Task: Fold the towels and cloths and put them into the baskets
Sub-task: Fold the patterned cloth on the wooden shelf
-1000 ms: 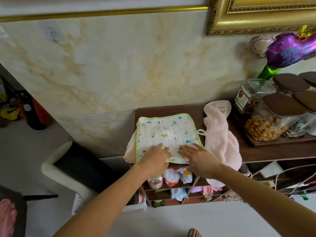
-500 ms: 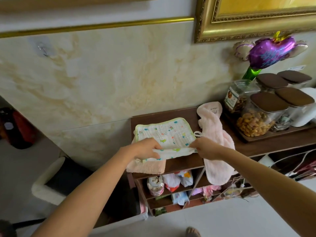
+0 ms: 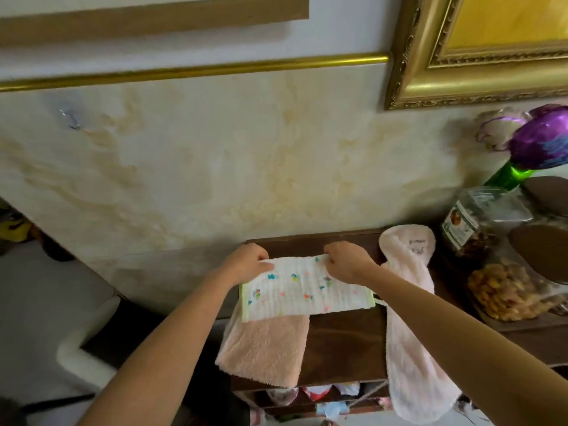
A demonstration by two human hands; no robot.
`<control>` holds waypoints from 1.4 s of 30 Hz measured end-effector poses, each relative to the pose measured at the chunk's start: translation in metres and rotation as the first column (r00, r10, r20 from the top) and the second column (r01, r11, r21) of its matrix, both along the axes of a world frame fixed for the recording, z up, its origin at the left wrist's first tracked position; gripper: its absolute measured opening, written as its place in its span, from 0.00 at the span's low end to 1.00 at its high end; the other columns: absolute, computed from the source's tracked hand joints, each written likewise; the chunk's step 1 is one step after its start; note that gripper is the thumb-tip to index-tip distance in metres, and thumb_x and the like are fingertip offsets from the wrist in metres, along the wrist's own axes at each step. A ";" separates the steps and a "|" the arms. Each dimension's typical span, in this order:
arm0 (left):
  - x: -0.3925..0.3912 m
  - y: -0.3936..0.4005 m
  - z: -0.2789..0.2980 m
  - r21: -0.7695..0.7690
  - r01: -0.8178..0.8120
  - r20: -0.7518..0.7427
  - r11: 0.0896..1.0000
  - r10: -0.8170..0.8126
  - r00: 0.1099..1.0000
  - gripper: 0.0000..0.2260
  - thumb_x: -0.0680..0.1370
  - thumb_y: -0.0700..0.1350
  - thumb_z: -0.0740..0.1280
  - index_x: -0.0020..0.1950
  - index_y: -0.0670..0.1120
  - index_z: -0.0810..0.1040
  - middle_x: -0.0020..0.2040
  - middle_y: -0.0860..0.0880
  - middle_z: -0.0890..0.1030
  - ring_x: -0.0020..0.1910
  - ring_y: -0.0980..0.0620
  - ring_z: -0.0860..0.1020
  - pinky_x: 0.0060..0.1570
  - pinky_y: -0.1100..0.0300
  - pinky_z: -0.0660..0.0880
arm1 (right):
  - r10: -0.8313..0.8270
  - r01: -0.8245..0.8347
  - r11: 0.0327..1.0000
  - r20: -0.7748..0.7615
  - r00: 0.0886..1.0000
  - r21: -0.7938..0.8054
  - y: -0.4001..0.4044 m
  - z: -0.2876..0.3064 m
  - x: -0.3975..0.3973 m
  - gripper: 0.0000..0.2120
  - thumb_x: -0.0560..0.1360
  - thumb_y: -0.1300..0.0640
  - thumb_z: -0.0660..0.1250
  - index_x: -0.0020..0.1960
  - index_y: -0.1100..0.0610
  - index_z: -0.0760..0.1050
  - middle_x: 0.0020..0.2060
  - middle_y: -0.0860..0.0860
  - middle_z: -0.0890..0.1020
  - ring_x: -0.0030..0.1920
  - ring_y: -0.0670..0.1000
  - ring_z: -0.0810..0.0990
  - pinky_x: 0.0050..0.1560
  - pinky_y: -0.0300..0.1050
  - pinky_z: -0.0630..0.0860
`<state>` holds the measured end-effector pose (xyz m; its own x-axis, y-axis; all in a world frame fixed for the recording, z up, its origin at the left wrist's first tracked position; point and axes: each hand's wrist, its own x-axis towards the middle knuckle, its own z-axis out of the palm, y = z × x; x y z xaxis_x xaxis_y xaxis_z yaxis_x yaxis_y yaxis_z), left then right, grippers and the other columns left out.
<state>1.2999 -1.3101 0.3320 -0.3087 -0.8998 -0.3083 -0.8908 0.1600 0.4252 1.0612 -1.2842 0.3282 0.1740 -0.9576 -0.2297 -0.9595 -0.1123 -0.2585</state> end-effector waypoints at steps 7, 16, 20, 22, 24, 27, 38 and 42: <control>-0.006 -0.031 -0.026 -0.013 0.057 0.208 0.998 -0.053 0.977 0.08 0.73 0.50 0.73 0.43 0.46 0.81 0.44 0.47 0.77 0.44 0.47 0.78 0.45 0.52 0.77 | 0.284 -0.273 0.958 -0.138 0.949 0.090 -0.043 -0.028 -0.005 0.16 0.77 0.52 0.61 0.62 0.58 0.71 0.63 0.57 0.67 0.64 0.58 0.66 0.60 0.50 0.64; -0.010 -0.043 -0.024 0.118 0.111 0.191 0.987 -0.132 0.973 0.08 0.78 0.50 0.67 0.52 0.47 0.75 0.53 0.49 0.77 0.46 0.52 0.73 0.42 0.59 0.68 | 0.443 -0.421 0.891 -0.121 0.889 0.169 -0.064 -0.022 -0.008 0.07 0.79 0.55 0.60 0.50 0.56 0.62 0.52 0.59 0.75 0.51 0.59 0.74 0.45 0.47 0.64; -0.012 -0.047 -0.020 0.153 0.121 0.177 0.981 -0.148 0.973 0.07 0.79 0.51 0.66 0.49 0.49 0.72 0.49 0.50 0.75 0.42 0.53 0.72 0.39 0.60 0.68 | 0.416 -0.402 0.884 -0.012 0.909 0.238 -0.073 -0.015 -0.017 0.07 0.80 0.55 0.59 0.47 0.55 0.62 0.47 0.53 0.70 0.44 0.54 0.70 0.44 0.46 0.64; -0.016 -0.043 -0.018 0.194 0.132 0.176 0.972 -0.167 0.970 0.09 0.78 0.50 0.67 0.51 0.47 0.71 0.47 0.50 0.73 0.39 0.53 0.69 0.36 0.60 0.66 | 0.402 -0.383 0.885 -0.019 0.916 0.264 -0.071 -0.016 -0.016 0.07 0.79 0.56 0.59 0.46 0.56 0.62 0.45 0.52 0.69 0.43 0.55 0.70 0.43 0.47 0.64; -0.020 -0.038 -0.015 0.225 0.159 0.186 0.961 -0.202 0.961 0.15 0.76 0.50 0.69 0.56 0.45 0.69 0.48 0.48 0.73 0.41 0.52 0.70 0.39 0.58 0.67 | 0.385 -0.364 0.887 -0.023 0.922 0.285 -0.067 -0.016 -0.015 0.07 0.78 0.57 0.60 0.44 0.55 0.62 0.42 0.52 0.70 0.42 0.54 0.70 0.40 0.47 0.64; -0.020 -0.033 -0.015 0.218 0.211 0.235 0.953 -0.261 0.936 0.19 0.76 0.51 0.69 0.61 0.43 0.70 0.53 0.45 0.75 0.49 0.46 0.75 0.47 0.52 0.72 | 0.326 -0.322 0.904 0.033 0.945 0.281 -0.058 -0.008 -0.015 0.12 0.75 0.59 0.63 0.37 0.52 0.61 0.36 0.48 0.70 0.37 0.52 0.68 0.34 0.44 0.62; -0.002 -0.016 0.060 -0.143 0.325 -0.031 0.935 -0.332 0.943 0.14 0.76 0.44 0.70 0.61 0.42 0.80 0.57 0.46 0.82 0.56 0.49 0.78 0.45 0.64 0.66 | 0.096 -0.091 0.995 0.140 0.985 -0.043 0.005 0.072 -0.034 0.11 0.75 0.57 0.68 0.42 0.57 0.66 0.37 0.51 0.72 0.39 0.52 0.69 0.35 0.41 0.62; -0.001 -0.007 0.078 -0.222 0.388 -0.042 0.895 -0.406 0.913 0.14 0.78 0.45 0.68 0.61 0.43 0.81 0.57 0.46 0.82 0.56 0.48 0.79 0.46 0.63 0.68 | 0.047 -0.033 0.995 0.144 0.988 -0.096 0.032 0.090 -0.031 0.11 0.74 0.59 0.69 0.40 0.59 0.67 0.34 0.50 0.71 0.35 0.49 0.68 0.31 0.33 0.62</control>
